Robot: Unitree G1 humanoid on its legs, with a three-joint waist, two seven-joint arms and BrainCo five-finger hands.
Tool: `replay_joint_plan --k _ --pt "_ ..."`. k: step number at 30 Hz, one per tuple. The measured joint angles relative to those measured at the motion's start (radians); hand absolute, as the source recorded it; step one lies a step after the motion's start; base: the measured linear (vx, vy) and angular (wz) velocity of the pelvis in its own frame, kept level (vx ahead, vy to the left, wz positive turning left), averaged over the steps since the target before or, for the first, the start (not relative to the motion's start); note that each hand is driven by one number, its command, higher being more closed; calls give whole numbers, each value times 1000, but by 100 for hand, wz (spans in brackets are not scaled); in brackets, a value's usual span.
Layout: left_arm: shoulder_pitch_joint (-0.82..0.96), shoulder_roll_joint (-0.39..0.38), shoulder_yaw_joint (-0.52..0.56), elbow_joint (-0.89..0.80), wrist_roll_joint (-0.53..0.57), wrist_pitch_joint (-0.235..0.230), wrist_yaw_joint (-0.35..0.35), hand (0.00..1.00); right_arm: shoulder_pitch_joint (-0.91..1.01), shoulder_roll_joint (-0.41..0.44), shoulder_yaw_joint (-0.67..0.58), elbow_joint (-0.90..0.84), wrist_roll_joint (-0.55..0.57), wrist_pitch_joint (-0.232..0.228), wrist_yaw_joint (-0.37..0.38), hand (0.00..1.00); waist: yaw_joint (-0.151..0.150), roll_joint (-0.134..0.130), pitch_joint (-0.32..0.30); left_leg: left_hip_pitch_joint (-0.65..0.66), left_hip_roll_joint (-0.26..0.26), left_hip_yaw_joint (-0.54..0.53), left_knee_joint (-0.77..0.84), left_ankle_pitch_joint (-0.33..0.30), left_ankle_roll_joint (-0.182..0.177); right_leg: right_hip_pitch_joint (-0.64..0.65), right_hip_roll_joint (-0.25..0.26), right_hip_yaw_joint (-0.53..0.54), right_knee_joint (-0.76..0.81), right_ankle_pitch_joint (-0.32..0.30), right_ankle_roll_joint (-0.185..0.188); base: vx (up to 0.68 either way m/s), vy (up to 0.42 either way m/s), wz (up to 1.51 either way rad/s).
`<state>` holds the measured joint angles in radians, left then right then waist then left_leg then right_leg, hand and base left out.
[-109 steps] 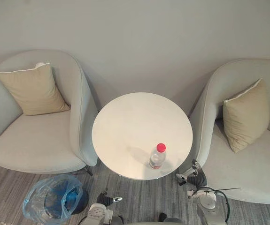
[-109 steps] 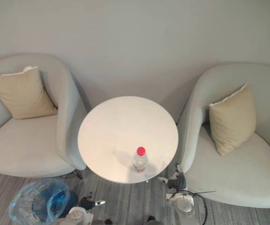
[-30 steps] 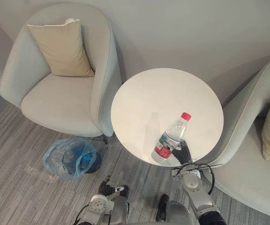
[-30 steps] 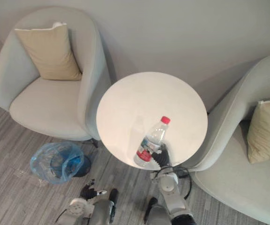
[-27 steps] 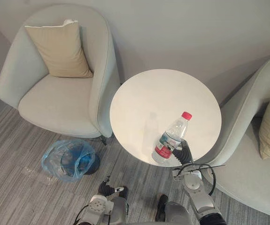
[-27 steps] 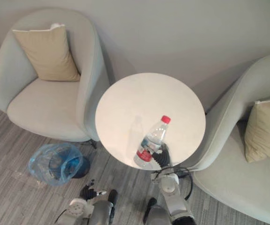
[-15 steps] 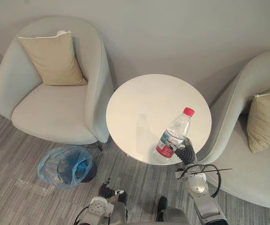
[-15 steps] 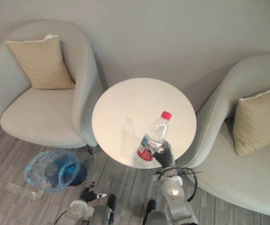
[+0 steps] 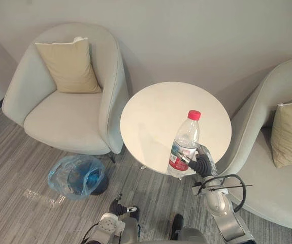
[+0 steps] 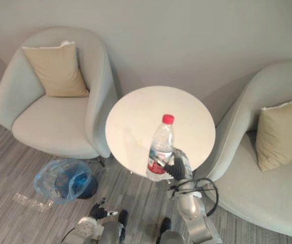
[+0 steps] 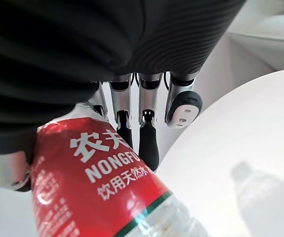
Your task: Gather rubbish on tea table into small bin, then transfer packed bag to large trash can.
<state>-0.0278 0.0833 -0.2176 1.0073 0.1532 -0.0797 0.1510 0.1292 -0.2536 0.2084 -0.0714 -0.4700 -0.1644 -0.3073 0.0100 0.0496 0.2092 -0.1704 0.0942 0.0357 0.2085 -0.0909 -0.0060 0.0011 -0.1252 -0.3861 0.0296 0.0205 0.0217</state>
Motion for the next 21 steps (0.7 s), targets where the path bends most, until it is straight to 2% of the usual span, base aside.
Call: replay_joint_plan --k 2,3,4,5,6,7,8,10,14,15,16,18,19,20,21 --pt "1 -18 0 -3 9 -1 0 0 -3 -29 -16 8 0 1 -7 100 -3 27 -15 -77 85 150 247 -28 38 -41 -21 -52 39 -3 -3 -63 123 66" --pt "1 -22 -7 -3 28 0 0 0 2 -29 -27 11 -1 7 -11 100 -8 31 -18 -68 110 208 288 -61 50 -41 -36 -72 46 -3 2 -11 152 60" --pt "2 -23 -24 1 45 1 0 0 8 -26 -40 11 0 9 -16 100 -17 38 -22 -54 123 250 282 -74 40 -40 -51 -95 57 -8 19 -4 281 88" --pt "8 -23 -51 3 54 0 -1 0 9 -26 -52 12 -1 10 -20 100 -27 55 -31 -30 104 268 202 -98 -11 -38 -66 -123 74 -12 45 -13 248 98" --pt "6 -19 -56 3 62 0 -1 0 6 -19 -56 23 -1 11 -21 100 -30 46 -31 -20 77 257 163 -84 -43 -30 -77 -133 65 -6 64 -13 253 82" --pt "6 -18 -56 2 63 1 -1 0 6 -11 -57 29 -1 13 -22 100 -32 35 -33 -16 61 252 142 -71 -38 -28 -86 -134 58 -1 67 -31 198 65" --pt "11 -1 -57 -8 69 -2 0 0 -6 18 -37 67 -4 13 -17 100 -15 0 -42 0 6 242 82 -34 -22 -19 -114 -133 24 20 79 -37 180 48" --pt "14 4 -56 -13 74 -2 0 0 -24 42 -9 102 -15 16 -17 100 -15 -1 -42 -5 -22 224 73 -28 -12 -9 -129 -127 17 28 87 -65 154 44" --pt "17 13 -37 -18 72 -4 1 0 -61 83 34 174 -42 22 -13 100 -5 0 -42 -17 -43 225 80 -48 -5 -21 -148 -120 31 19 87 -65 95 9" --pt "17 19 -35 -20 70 -4 2 0 -62 93 32 174 -42 30 -12 100 -12 -5 -36 -43 -55 215 106 -65 5 -59 -175 -112 115 -36 80 -55 71 22" --pt "17 22 -35 -22 70 -4 2 0 -59 95 31 174 -41 33 -12 100 -16 -6 -29 -45 -63 203 110 -68 8 -71 -182 -90 158 -68 53 -58 68 44" --pt "19 29 -37 -21 70 -3 0 0 -29 89 21 168 -39 39 -8 100 -36 -20 -19 -33 -94 146 118 -75 20 -92 -170 22 258 -185 -62 -2 17 77" --pt "22 31 -37 -22 68 -4 0 0 -20 86 17 166 -39 39 -8 100 -41 -22 -20 -33 -102 129 125 -80 23 -90 -161 47 273 -206 -88 280 7 187" --pt "20 36 -33 -40 44 -1 5 0 -13 59 4 151 -39 38 11 100 -56 -4 8 -19 -127 -14 176 -125 64 -158 -114 177 467 -264 -88 390 -31 174" --pt "20 43 -32 -39 41 -2 7 0 -15 61 9 161 -39 38 15 100 -55 2 19 0 -107 -31 178 -130 49 -186 -51 216 418 -273 -31 473 -72 176"
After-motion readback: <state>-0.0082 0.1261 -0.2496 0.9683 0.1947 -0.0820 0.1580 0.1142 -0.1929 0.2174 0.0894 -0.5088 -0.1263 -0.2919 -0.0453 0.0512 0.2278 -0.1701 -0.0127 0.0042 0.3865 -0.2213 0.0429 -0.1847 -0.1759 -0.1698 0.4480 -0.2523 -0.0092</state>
